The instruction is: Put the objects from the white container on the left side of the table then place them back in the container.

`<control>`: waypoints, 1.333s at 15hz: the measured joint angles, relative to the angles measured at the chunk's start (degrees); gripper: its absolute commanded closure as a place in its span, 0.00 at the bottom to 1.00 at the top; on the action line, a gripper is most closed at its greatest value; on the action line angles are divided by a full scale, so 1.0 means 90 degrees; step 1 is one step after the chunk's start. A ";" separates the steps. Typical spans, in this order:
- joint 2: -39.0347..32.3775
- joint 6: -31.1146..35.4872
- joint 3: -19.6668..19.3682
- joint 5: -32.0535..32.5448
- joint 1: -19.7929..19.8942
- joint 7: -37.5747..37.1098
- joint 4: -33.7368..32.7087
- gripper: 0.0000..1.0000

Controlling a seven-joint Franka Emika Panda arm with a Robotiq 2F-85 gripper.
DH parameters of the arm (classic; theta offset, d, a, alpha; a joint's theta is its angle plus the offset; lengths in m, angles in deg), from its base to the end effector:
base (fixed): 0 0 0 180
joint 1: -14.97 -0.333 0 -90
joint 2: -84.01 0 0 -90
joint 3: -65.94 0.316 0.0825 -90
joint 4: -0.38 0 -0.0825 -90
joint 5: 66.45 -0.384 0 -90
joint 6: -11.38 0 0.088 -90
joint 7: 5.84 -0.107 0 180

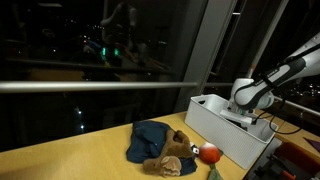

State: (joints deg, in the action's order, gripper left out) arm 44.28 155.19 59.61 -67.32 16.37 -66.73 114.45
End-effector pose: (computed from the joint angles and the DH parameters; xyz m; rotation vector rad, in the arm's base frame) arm 0.5725 -0.0799 0.0969 2.4850 -1.6844 -0.1853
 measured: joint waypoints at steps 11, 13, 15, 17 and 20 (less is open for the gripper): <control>0.1864 -0.0056 -0.0128 -0.0086 -0.0431 -0.0101 0.0777 1.00; 0.2558 -0.0147 -0.0145 0.0014 -0.0600 -0.0304 0.1066 1.00; 0.3203 -0.0358 -0.0128 0.0334 -0.0784 -0.0643 0.1236 1.00; 0.3802 -0.0702 0.0007 0.0784 -0.0934 -0.1058 0.1271 1.00; 0.4507 -0.1387 0.0542 0.1223 -0.1054 -0.1517 0.1065 1.00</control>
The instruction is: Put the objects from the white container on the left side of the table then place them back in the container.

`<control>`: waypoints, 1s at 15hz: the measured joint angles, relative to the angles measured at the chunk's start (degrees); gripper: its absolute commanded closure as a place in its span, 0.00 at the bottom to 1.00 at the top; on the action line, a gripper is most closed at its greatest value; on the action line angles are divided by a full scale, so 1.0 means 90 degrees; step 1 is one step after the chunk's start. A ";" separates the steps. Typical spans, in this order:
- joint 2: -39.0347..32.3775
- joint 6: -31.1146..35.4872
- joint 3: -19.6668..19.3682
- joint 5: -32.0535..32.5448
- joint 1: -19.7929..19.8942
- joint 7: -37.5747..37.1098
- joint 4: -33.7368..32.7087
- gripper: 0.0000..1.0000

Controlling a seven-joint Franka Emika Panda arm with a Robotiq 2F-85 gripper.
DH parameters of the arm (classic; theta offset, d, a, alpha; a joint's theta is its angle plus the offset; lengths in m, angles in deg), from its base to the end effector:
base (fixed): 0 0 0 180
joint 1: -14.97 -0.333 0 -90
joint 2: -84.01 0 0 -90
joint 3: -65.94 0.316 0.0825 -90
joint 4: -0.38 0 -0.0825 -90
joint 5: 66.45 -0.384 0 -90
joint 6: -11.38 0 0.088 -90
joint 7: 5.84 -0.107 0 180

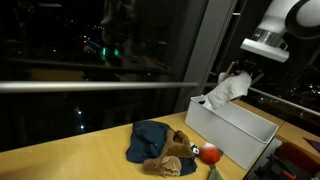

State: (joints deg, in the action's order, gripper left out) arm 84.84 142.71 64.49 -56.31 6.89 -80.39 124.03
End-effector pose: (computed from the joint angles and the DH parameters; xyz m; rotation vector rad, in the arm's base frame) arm 0.5452 0.0594 0.4189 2.6729 -1.5991 0.3190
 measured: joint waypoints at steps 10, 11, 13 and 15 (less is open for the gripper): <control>-0.1513 -0.0956 0.1504 -0.0418 -0.0773 -0.0386 -0.2099 1.00; -0.1812 -0.0951 0.1505 -0.0595 -0.0820 -0.0304 -0.2191 1.00; -0.2347 -0.0952 0.1504 -0.0923 -0.0854 -0.0102 -0.2312 1.00; -0.2749 -0.0956 0.1495 -0.1153 -0.0854 0.0069 -0.2392 0.75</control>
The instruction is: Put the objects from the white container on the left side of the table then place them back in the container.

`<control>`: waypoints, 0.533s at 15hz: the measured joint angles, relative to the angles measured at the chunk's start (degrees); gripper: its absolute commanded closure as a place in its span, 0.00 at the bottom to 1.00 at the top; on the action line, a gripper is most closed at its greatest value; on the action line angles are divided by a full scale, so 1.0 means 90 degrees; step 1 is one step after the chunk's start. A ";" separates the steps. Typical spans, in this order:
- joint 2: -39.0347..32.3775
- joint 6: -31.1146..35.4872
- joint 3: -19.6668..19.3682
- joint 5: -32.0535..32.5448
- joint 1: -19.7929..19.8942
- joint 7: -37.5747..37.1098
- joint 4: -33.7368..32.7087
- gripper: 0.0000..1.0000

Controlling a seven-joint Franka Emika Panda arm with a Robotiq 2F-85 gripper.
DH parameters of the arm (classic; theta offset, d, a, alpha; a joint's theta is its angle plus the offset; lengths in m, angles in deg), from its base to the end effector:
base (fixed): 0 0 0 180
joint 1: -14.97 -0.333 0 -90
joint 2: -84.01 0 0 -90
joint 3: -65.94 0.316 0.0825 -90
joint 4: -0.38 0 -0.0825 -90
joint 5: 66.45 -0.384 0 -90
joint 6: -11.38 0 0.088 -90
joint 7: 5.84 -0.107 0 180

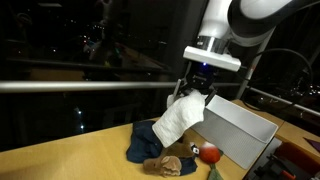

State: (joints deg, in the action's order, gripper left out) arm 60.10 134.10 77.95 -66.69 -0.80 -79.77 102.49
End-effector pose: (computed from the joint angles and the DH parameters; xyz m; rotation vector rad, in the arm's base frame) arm 0.5748 0.2912 0.3228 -2.8592 1.2482 0.1550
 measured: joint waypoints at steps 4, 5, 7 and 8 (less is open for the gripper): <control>-0.0395 -0.0189 -0.0027 -0.0158 -0.0007 0.0195 -0.0204 0.53; -0.0410 -0.0290 -0.0038 -0.0158 -0.0013 0.0205 -0.0265 0.45; -0.0384 -0.0511 -0.0048 -0.0158 -0.0019 0.0214 -0.0395 0.31; -0.0352 -0.0578 -0.0050 -0.0158 -0.0019 0.0220 -0.0447 0.23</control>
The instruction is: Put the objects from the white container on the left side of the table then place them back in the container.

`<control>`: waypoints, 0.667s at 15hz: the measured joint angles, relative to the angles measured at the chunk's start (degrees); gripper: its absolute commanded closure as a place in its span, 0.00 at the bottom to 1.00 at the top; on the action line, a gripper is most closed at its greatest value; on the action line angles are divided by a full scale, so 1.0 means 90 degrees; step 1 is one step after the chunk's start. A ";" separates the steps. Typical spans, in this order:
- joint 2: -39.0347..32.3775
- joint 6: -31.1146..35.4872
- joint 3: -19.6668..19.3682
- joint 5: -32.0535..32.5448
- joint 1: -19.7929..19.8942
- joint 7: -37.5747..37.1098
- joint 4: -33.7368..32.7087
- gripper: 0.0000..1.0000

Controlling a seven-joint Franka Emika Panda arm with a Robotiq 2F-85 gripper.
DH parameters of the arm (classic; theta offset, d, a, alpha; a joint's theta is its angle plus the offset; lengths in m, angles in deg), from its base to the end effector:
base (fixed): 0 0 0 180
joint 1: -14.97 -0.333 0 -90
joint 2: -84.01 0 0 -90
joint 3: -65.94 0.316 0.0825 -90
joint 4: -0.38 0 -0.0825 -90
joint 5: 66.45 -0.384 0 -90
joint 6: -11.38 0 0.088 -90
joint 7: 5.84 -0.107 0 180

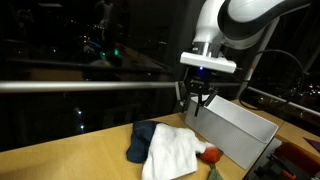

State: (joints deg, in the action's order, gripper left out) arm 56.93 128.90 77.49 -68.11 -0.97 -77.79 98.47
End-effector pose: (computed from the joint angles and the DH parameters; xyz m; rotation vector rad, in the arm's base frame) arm 0.5831 0.2916 0.3109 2.8614 -1.2213 -0.2652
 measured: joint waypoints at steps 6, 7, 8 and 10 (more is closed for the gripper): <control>0.0202 -0.0112 -0.0001 0.0005 -0.0008 0.0068 -0.0098 0.00; 0.0206 -0.0105 -0.0004 0.0017 -0.0014 0.0102 -0.0099 0.00; 0.0206 -0.0097 -0.0014 0.0031 -0.0028 0.0143 -0.0099 0.00; 0.0199 -0.0078 -0.0051 0.0046 -0.0083 0.0218 -0.0099 0.00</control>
State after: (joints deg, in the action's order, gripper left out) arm 58.72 128.20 77.03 -67.70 -1.72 -75.82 97.57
